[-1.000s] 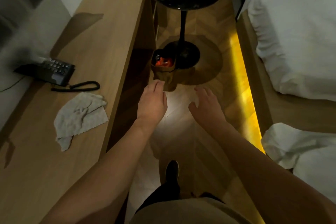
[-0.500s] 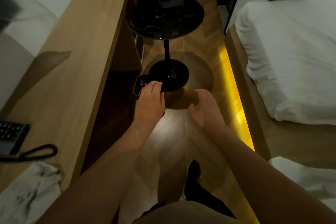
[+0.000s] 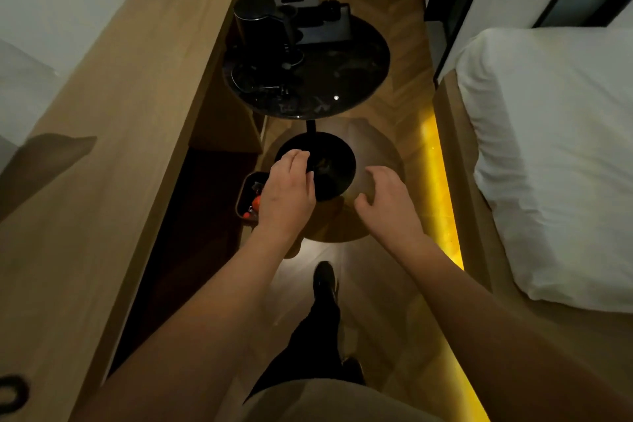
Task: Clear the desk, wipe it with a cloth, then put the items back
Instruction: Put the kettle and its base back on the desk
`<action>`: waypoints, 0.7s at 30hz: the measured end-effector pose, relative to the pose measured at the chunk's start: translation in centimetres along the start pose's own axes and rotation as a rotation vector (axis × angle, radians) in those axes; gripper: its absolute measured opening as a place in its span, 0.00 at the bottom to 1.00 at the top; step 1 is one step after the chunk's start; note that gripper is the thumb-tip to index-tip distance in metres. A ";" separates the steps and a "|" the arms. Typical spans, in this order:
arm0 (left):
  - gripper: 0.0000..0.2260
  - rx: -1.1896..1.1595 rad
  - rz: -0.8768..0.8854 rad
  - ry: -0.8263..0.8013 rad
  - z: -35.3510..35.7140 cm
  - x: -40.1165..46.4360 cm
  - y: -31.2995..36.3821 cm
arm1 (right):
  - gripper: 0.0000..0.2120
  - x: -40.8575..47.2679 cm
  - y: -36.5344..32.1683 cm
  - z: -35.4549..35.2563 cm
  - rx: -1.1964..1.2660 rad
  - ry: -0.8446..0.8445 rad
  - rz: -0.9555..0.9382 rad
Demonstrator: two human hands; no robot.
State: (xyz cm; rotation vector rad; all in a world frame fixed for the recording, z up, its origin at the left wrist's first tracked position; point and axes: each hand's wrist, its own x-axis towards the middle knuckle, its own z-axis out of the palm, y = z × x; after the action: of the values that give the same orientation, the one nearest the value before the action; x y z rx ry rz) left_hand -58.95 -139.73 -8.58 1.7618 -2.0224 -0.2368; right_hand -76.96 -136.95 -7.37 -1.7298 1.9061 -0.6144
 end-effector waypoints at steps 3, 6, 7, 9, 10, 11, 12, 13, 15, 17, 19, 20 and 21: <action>0.18 0.001 -0.018 0.006 1.9 5.5 -1.3 | 0.27 5.8 0.0 0.4 -0.026 0.010 -0.002; 0.17 -0.008 -0.044 0.001 3.4 11.5 -2.5 | 0.26 12.0 -0.5 0.5 -0.054 0.011 -0.003; 0.17 -0.012 -0.053 -0.004 3.7 13.4 -2.8 | 0.26 14.0 -0.7 0.5 -0.061 0.002 -0.004; 0.18 -0.007 -0.056 -0.011 4.3 16.9 -3.4 | 0.26 17.7 -1.1 0.5 -0.069 -0.007 -0.003; 0.18 -0.004 -0.051 -0.017 4.6 18.6 -3.6 | 0.27 19.5 -1.2 0.6 -0.069 -0.002 0.001; 0.18 -0.002 -0.051 -0.024 4.9 20.2 -3.8 | 0.27 21.2 -1.3 0.7 -0.065 0.005 0.008; 0.18 0.000 -0.057 -0.031 5.3 21.7 -4.0 | 0.27 22.8 -1.3 0.9 -0.062 0.010 0.015; 0.19 0.003 -0.067 -0.037 5.6 23.0 -4.2 | 0.27 24.2 -1.3 1.2 -0.063 0.007 0.022; 0.19 0.006 -0.092 -0.055 6.3 25.1 -4.7 | 0.28 26.5 -1.1 1.7 -0.075 -0.017 0.036; 0.19 0.004 -0.116 -0.075 7.2 26.9 -5.2 | 0.28 28.6 -0.8 2.2 -0.083 -0.044 0.051; 0.20 -0.002 -0.141 -0.086 8.2 28.5 -5.8 | 0.28 30.8 -0.3 2.6 -0.076 -0.072 0.063; 0.20 -0.006 -0.156 -0.088 8.8 29.4 -6.1 | 0.28 32.0 -0.2 2.7 -0.075 -0.089 0.063; 0.19 -0.017 -0.176 -0.084 9.3 30.2 -6.4 | 0.28 33.3 0.0 2.8 -0.077 -0.111 0.058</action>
State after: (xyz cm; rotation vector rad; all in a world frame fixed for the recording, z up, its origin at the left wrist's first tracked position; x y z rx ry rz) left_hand -59.90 -171.63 -12.89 1.9508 -1.9162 -0.3876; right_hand -77.79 -170.06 -11.42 -1.7116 1.9179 -0.4203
